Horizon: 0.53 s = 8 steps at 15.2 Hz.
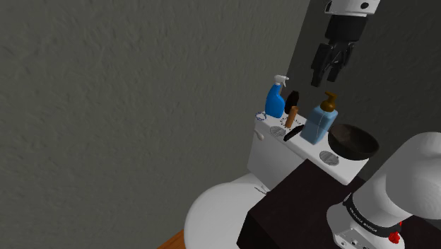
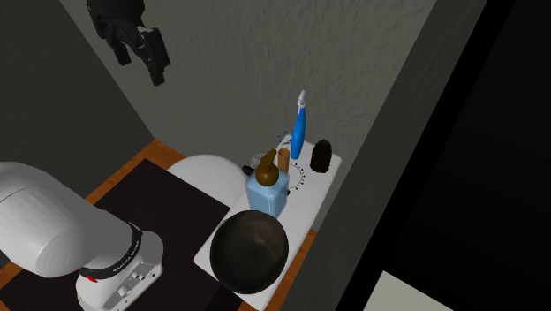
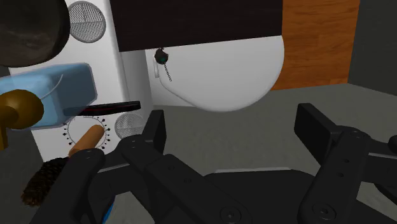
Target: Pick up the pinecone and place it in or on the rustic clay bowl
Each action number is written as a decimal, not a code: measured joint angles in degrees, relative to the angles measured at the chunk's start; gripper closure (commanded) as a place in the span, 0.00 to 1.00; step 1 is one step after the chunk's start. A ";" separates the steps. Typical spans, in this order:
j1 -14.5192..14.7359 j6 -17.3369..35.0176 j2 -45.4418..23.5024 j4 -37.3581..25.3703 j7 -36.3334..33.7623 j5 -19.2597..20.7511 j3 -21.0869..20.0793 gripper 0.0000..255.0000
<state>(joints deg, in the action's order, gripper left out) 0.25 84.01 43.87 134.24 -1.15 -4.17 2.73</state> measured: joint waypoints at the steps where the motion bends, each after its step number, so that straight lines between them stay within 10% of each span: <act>1: 0.00 0.00 0.00 0.00 0.00 0.00 0.00 0.00; 8: -1.85 6.61 -7.68 -0.06 6.18 3.25 5.76 0.00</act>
<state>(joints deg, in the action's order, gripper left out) -1.60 90.62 36.19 134.18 5.03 -0.91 8.49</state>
